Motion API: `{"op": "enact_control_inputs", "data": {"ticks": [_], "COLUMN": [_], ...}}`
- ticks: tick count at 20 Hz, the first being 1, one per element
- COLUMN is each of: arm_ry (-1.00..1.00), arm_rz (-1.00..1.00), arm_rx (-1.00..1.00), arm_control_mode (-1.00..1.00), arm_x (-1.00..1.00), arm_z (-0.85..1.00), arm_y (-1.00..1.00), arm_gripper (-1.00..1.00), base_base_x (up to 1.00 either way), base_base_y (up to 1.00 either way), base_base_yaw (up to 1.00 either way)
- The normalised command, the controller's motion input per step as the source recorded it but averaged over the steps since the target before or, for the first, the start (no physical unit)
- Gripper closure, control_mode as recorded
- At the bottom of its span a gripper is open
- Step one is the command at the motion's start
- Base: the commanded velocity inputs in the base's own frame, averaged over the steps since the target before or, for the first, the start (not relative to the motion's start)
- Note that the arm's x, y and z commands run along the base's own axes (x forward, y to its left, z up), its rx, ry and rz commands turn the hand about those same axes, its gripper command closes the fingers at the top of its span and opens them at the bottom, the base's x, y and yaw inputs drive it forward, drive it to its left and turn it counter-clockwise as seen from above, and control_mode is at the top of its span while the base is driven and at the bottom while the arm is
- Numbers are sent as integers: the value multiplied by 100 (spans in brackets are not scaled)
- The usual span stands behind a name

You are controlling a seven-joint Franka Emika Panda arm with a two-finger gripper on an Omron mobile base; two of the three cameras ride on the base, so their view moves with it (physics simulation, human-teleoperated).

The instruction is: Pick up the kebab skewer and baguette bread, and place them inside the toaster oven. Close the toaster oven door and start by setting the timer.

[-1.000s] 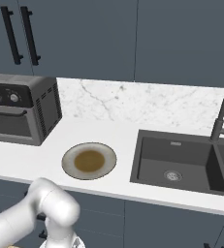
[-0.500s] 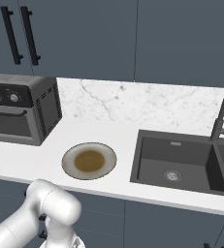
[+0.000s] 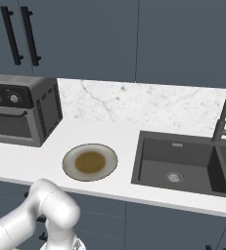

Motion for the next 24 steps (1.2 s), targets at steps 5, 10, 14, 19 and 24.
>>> {"op": "enact_control_inputs", "data": {"ticks": [5, 10, 14, 19, 24], "arm_ry": [-11, -8, -2, 0, 0], "arm_rz": [-3, 0, 0, 0, 1], "arm_rx": [11, 12, 11, 8, 3], "arm_control_mode": [-100, -100, -100, -100, -100], "arm_x": [2, 18, 18, 16, 6], "arm_z": [0, 0, 0, 0, 0], "arm_y": [15, 0, 0, 3, 14], "arm_gripper": [-100, -100, -100, -100, -100], "base_base_x": [0, 0, 0, 0, 0], "base_base_y": [0, 0, 0, 0, 0], "base_base_yaw": [0, 0, 0, 0, 0]}}
